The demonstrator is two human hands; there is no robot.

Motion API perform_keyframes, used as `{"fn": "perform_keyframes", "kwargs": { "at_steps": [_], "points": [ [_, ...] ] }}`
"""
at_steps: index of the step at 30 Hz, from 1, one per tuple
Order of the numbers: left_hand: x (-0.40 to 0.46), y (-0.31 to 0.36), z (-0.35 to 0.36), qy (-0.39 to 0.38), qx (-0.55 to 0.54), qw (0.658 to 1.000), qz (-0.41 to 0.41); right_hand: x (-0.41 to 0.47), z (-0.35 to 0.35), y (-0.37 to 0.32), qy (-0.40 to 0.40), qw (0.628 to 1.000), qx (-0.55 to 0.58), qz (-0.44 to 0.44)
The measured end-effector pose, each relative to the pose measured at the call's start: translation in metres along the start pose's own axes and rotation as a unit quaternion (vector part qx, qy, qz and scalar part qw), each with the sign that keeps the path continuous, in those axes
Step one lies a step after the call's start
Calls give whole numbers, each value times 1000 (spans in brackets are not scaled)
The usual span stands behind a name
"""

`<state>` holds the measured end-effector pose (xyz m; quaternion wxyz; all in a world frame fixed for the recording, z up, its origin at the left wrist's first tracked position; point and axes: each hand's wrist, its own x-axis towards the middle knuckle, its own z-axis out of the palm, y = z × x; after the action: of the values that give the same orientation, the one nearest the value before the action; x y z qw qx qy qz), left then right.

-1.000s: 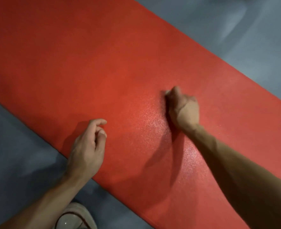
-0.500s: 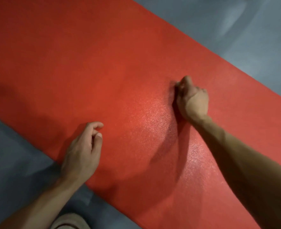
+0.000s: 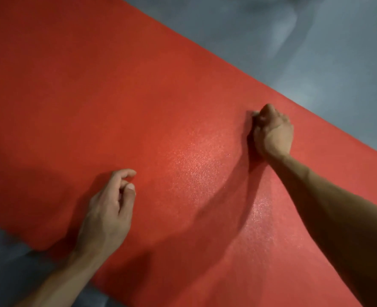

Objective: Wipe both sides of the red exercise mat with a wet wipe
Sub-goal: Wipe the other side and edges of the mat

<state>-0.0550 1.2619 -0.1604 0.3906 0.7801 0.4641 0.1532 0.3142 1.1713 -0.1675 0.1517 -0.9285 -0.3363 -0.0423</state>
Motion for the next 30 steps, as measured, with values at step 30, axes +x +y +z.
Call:
{"fn": "perform_keyframes", "kwargs": {
  "at_steps": [30],
  "points": [
    [230, 32, -17, -121, 215, 963, 112, 85, 78, -100, -20, 993, 64, -98]
  ]
}}
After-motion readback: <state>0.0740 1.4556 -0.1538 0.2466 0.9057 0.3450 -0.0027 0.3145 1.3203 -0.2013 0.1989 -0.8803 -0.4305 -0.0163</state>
